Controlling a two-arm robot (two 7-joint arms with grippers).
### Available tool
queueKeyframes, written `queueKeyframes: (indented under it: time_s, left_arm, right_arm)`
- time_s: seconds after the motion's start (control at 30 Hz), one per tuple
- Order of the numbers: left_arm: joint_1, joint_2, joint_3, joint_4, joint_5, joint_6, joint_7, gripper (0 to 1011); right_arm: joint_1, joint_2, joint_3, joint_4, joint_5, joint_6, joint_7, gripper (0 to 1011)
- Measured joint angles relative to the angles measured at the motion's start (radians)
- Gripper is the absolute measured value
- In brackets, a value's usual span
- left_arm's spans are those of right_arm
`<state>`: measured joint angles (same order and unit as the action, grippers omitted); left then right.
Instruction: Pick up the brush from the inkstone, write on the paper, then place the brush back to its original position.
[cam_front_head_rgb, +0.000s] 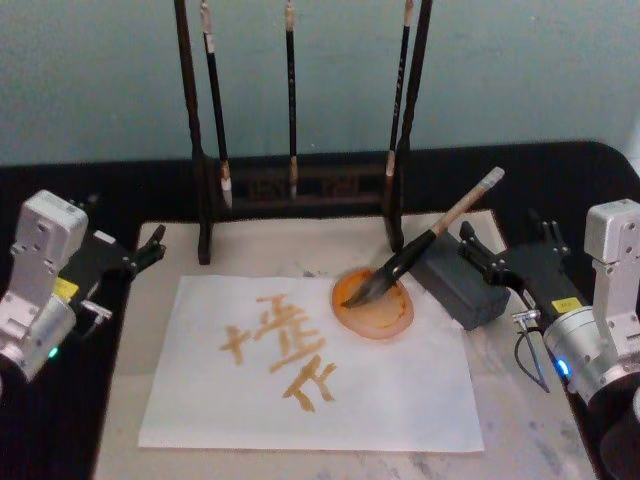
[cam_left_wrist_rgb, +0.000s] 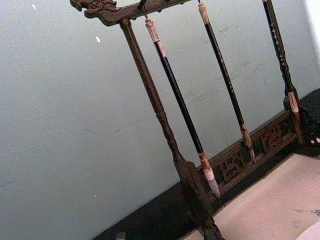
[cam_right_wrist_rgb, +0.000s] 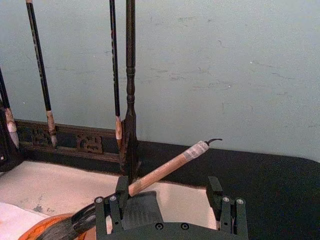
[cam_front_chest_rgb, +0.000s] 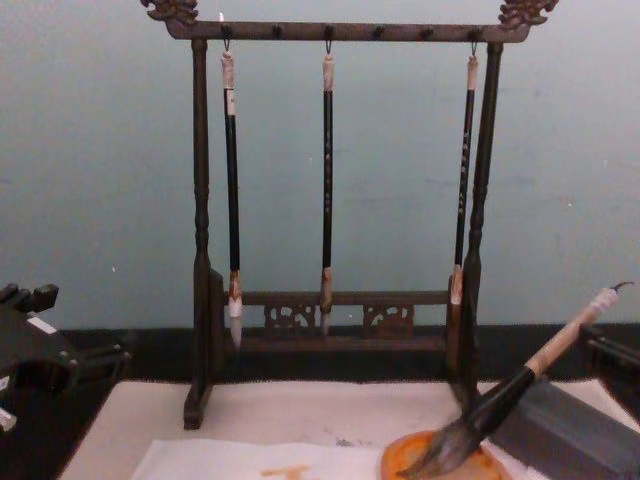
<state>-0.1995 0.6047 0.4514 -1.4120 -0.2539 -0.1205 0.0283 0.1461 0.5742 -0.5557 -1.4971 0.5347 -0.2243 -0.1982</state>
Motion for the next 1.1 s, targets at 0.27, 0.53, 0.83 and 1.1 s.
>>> queueKeyframes:
  time_s: [0.27, 0.53, 0.83, 1.1]
  left_arm:
    - [0.0, 0.0, 0.0, 0.0, 0.0, 0.0, 0.0, 1010]
    - [0.0, 0.0, 0.0, 0.0, 0.0, 0.0, 0.0, 1010]
    - [0.0, 0.0, 0.0, 0.0, 0.0, 0.0, 0.0, 1010]
    - [0.0, 0.0, 0.0, 0.0, 0.0, 0.0, 0.0, 1010]
  right_arm:
    - [0.0, 0.0, 0.0, 0.0, 0.0, 0.0, 0.0, 1000]
    - [0.0, 0.0, 0.0, 0.0, 0.0, 0.0, 0.0, 1000]
    - [0.0, 0.0, 0.0, 0.0, 0.0, 0.0, 0.0, 1000]
    - [0.0, 0.0, 0.0, 0.0, 0.0, 0.0, 0.0, 1000]
